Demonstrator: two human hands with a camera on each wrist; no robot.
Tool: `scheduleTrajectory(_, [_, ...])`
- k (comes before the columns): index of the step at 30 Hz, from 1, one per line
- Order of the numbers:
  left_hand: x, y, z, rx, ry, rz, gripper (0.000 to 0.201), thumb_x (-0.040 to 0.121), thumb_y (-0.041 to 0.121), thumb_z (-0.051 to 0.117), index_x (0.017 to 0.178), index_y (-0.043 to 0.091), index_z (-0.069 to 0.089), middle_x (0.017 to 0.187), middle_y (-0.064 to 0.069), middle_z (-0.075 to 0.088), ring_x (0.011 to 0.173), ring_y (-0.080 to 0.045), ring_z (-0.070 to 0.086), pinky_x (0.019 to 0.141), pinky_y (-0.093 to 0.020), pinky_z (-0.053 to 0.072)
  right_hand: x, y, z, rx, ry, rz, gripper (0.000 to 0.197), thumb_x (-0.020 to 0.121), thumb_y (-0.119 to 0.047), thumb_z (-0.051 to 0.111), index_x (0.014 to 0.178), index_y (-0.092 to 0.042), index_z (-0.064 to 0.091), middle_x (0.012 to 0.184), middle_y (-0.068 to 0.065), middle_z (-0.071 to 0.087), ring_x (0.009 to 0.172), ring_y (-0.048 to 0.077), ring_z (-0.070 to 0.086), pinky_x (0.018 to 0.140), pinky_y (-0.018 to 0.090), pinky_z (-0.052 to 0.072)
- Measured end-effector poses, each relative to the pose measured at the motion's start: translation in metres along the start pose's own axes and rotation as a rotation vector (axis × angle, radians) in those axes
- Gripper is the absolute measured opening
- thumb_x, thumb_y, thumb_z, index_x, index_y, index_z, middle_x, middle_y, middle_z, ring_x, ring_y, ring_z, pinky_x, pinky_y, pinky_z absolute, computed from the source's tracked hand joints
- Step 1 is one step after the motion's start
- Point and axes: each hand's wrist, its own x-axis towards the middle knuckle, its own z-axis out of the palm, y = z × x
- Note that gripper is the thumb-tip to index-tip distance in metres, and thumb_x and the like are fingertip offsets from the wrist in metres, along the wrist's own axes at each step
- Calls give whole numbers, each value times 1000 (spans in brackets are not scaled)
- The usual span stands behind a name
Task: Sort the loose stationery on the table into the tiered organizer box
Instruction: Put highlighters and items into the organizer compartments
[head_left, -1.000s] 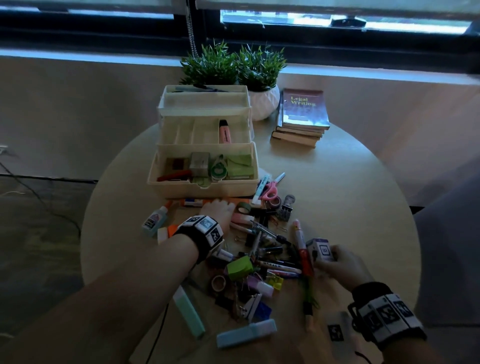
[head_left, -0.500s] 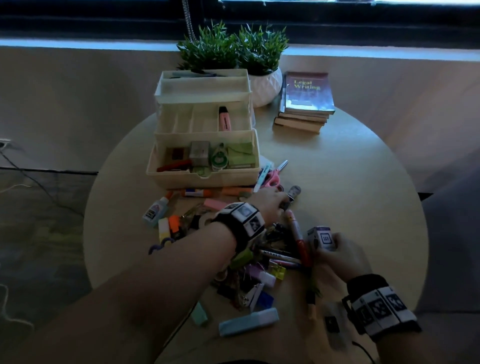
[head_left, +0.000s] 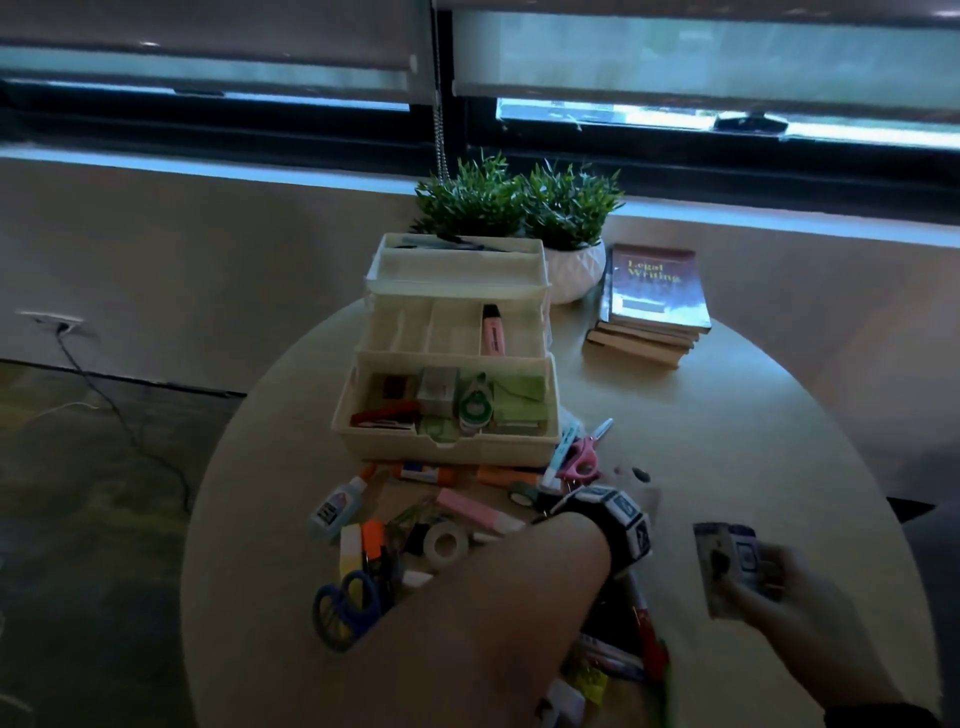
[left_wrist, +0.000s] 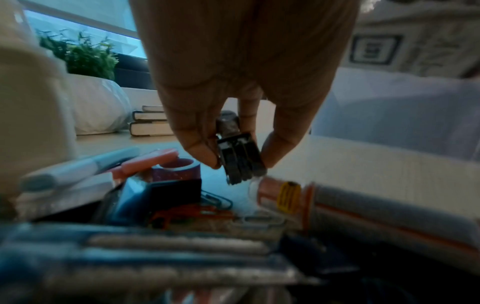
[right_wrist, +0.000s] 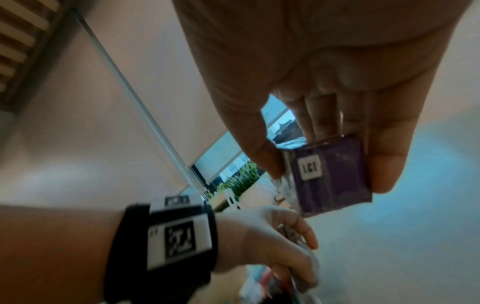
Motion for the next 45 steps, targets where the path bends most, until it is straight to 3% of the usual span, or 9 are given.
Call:
scheduleTrajectory(3, [-22,-9,-21,-193,147,-53,33,76,15,64,107,7,55,117,-19,52,106,-37,54,87,-39,47,14,-21,-9,150,-9,-68,36,78,-12,71,105,-17,47,93,7,63,84,26,63,77,50,53])
scheduleTrajectory(9, [-78,-71,-61,-591,417,-166,27,87,27,51,111,15,54,103,-14,48,97,-33,56,76,-29,41,42,-94,13,182,-94,-295,36,79,-7,68,105,-28,53,93,8,68,82,26,67,78,50,54])
scheduleTrajectory(14, [-138,-146,-63,-760,534,-245,10,86,26,50,94,23,56,98,-9,59,87,-22,59,75,-29,45,66,-147,72,115,-269,-250,31,78,-7,66,107,-14,58,90,14,69,74,34,66,70,46,54])
scheduleTrajectory(18, [-176,-195,-57,-846,657,-361,17,86,10,53,86,27,54,76,9,54,70,-10,51,61,-19,39,77,-186,124,-105,-328,-307,36,74,-13,69,109,-7,61,99,9,64,85,22,58,70,29,45])
scheduleTrajectory(20, [-190,-218,-54,-875,692,-439,17,86,11,53,88,28,55,75,7,56,68,-9,52,60,-21,39,78,-206,147,-179,-314,-363,37,79,-17,67,114,-10,57,104,8,62,88,18,54,69,21,36])
scheduleTrajectory(26, [-206,-265,-50,-931,817,-501,12,87,14,55,92,24,60,88,0,64,82,-18,59,64,-20,41,79,-250,207,-618,-418,-645,27,94,-19,44,121,-15,43,118,18,52,99,34,57,78,36,45])
scheduleTrajectory(29, [-206,-275,-48,-942,840,-498,13,90,14,54,99,20,61,98,-1,64,91,-16,59,68,-14,41,81,-266,221,-880,-363,-782,34,91,-5,45,124,-11,44,119,17,49,102,33,59,82,36,48])
scheduleTrajectory(35, [-203,-284,-42,-980,844,-457,10,88,16,57,93,24,60,95,2,65,92,-16,61,76,-26,46,77,-272,239,-1192,-327,-915,31,93,-7,44,123,-1,45,117,16,47,97,28,61,80,35,54])
scheduleTrajectory(45, [-192,-287,-45,-1006,769,-368,17,87,14,60,94,29,57,98,4,63,87,-9,57,69,-9,41,61,-266,245,-861,-491,-577,55,93,-12,43,145,-19,25,141,16,26,118,38,46,101,39,40])
